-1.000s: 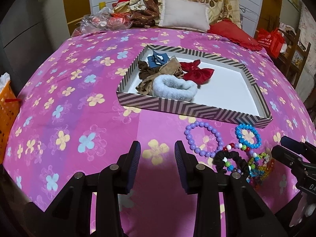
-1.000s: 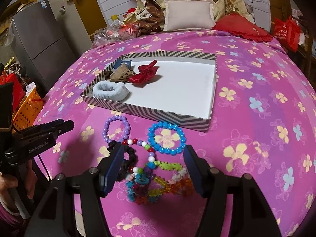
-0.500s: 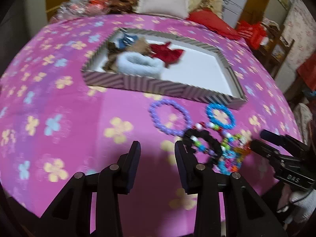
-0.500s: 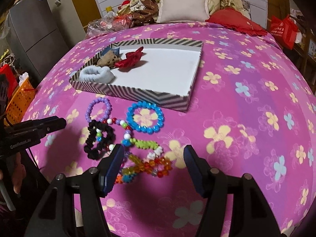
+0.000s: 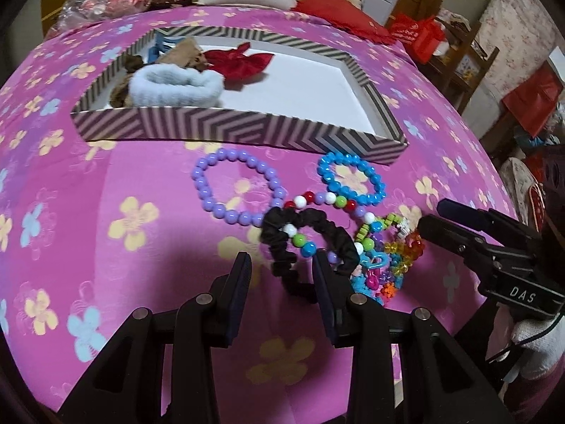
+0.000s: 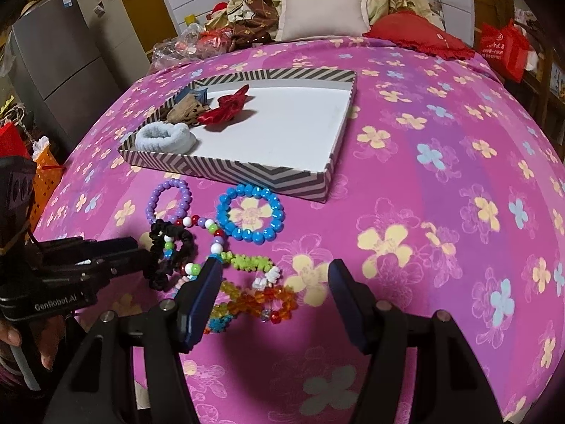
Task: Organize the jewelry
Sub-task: 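Grasp the black scrunchie with the left tool while the right tool grasps a beaded bracelet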
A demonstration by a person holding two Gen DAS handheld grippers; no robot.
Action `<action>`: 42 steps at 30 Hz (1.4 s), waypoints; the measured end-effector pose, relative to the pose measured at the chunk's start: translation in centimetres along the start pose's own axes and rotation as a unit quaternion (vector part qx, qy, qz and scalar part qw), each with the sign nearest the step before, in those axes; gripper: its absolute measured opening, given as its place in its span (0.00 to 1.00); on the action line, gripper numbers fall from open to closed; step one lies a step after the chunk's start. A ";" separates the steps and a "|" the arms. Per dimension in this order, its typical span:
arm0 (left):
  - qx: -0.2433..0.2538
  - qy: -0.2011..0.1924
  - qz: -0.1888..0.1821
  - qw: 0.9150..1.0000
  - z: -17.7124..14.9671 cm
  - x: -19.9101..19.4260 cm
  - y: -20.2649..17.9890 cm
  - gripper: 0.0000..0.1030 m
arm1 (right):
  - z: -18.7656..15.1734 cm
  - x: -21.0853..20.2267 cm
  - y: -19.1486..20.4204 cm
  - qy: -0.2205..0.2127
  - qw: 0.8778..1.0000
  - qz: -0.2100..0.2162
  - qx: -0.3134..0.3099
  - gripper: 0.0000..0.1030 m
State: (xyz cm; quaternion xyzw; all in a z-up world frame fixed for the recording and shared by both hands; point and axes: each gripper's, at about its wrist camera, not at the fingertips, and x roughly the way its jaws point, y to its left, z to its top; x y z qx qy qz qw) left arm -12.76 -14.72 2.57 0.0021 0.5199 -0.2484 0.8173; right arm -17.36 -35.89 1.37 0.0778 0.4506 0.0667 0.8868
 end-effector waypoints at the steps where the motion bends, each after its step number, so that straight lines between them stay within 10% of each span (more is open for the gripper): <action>1: 0.002 0.003 0.000 1.000 0.0 0.3 -0.1 0.21 | 0.0 0.1 -0.1 0.001 1.000 0.000 0.002 0.64; 6: 0.014 0.000 0.004 1.000 0.0 0.8 -0.3 0.17 | 0.2 0.5 -0.4 0.003 1.000 0.001 0.004 0.64; 8: 0.022 0.002 0.022 1.000 0.0 1.0 -0.2 0.00 | 0.2 0.7 -0.3 0.004 1.000 0.000 0.002 0.64; 16: 0.020 0.002 0.028 0.999 -0.3 -0.1 1.9 0.00 | 0.3 1.2 0.7 0.012 1.000 0.008 -0.018 0.63; 27: 0.008 -0.026 0.043 0.999 -0.3 -2.3 3.6 0.00 | 1.5 4.1 4.6 0.035 0.995 0.018 -0.090 0.29; 42: -0.006 -0.036 0.038 0.999 -0.1 -3.2 4.1 0.00 | 1.8 2.9 6.5 0.027 0.988 0.000 -0.153 0.09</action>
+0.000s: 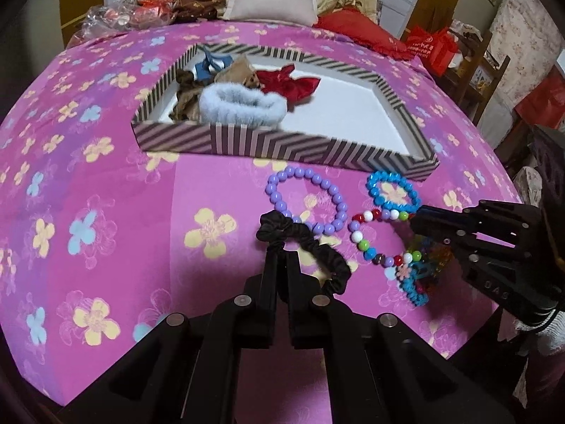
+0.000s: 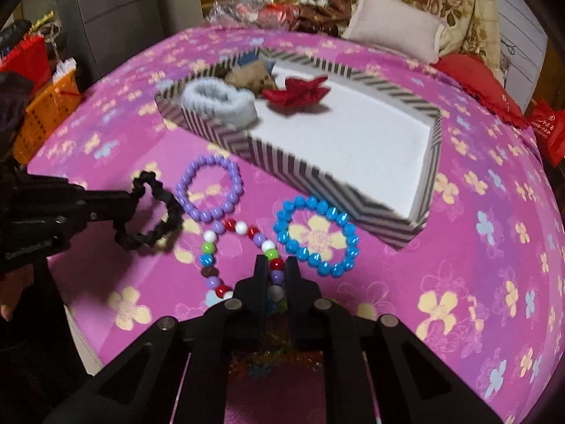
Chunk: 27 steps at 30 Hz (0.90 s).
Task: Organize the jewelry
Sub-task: 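Grasp the black scrunchie with the left tool while the right tool grasps a beaded bracelet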
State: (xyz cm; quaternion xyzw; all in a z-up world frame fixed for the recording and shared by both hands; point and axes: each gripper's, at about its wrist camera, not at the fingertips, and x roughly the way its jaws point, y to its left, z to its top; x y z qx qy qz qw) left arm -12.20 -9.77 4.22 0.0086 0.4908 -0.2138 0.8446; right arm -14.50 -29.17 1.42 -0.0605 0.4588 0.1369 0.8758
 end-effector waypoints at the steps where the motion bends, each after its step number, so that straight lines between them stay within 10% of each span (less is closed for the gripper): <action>1: 0.000 -0.004 0.000 1.000 0.2 -0.3 0.0 0.00 | 0.2 -0.5 -0.1 -0.006 1.000 0.000 0.002 0.09; 27: 0.005 -0.052 -0.004 0.999 8.6 -0.1 -1.5 0.00 | 9.2 -3.4 -3.2 -0.095 0.995 0.000 0.019 0.09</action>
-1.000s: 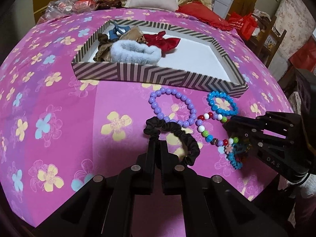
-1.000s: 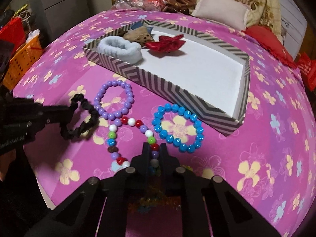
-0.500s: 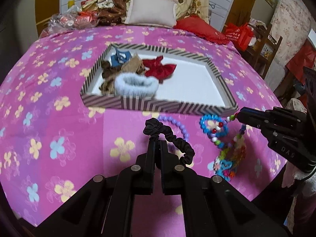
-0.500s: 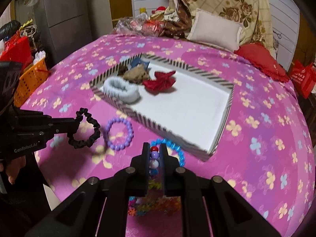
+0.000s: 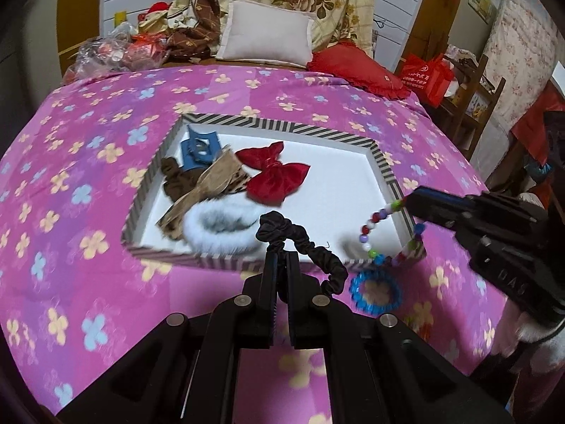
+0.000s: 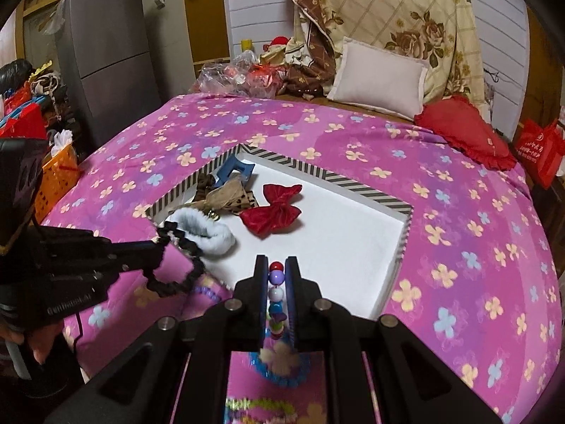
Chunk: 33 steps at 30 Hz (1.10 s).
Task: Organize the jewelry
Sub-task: 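Grasp the black scrunchie with the left tool while the right tool grasps a beaded bracelet, then lower the black scrunchie and multicolour bracelet into the tray and open both tools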
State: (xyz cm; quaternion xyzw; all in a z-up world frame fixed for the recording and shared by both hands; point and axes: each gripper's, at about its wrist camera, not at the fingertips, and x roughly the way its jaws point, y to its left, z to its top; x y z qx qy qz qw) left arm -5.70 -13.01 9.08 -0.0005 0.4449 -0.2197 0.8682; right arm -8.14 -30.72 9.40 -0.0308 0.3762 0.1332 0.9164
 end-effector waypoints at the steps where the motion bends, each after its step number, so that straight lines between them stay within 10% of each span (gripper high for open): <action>1: 0.000 0.002 0.000 1.000 0.3 0.5 -0.1 0.00 | 0.2 0.7 -0.2 0.004 1.000 0.003 0.004 0.09; 23: 0.002 0.064 0.050 0.997 1.7 9.9 0.3 0.00 | -0.1 12.3 -7.0 0.091 0.992 -0.022 0.085 0.09; 27: -0.008 0.066 0.034 0.997 1.7 9.7 0.9 0.00 | -0.3 12.3 -7.2 0.089 0.990 -0.009 0.105 0.31; 33: -0.015 0.056 0.025 0.998 1.4 8.3 0.7 0.14 | -1.0 9.4 -7.2 0.070 0.991 -0.002 0.112 0.35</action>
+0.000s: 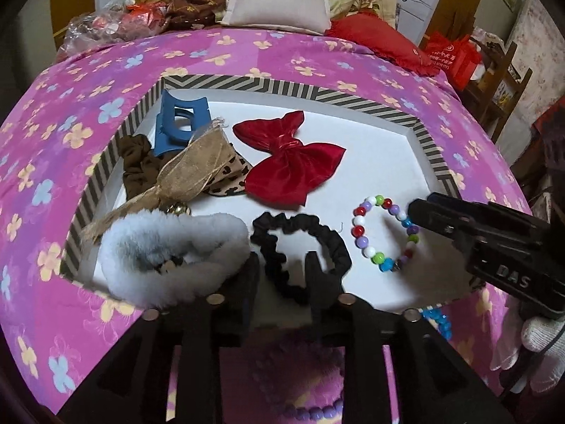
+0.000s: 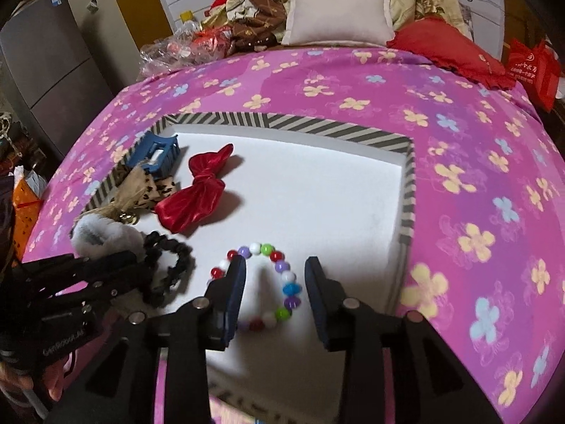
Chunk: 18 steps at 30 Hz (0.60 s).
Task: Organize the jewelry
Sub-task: 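Lower the black scrunchie and multicolour bracelet into the tray and open both tools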
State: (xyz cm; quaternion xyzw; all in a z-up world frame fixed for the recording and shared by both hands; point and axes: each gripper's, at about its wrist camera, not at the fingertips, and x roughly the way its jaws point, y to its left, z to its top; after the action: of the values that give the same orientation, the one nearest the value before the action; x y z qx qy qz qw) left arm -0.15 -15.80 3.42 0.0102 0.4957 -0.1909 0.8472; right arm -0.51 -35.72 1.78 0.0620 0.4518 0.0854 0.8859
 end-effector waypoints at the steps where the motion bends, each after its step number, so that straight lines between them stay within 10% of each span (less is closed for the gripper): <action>1: 0.001 -0.002 0.001 1.000 -0.2 -0.3 -0.1 0.15 | -0.2 -0.6 0.1 -0.003 1.000 0.002 -0.002 0.36; 18: 0.013 -0.043 0.043 0.998 -3.6 -5.7 -0.4 0.16 | -6.5 -7.5 2.6 -0.029 0.999 0.004 -0.030 0.49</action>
State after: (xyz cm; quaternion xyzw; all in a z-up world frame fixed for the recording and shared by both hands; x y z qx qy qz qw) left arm -5.75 -13.65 6.45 0.0345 0.4556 -0.1611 0.8748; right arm -10.38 -34.51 4.40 0.0398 0.4227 0.1002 0.8998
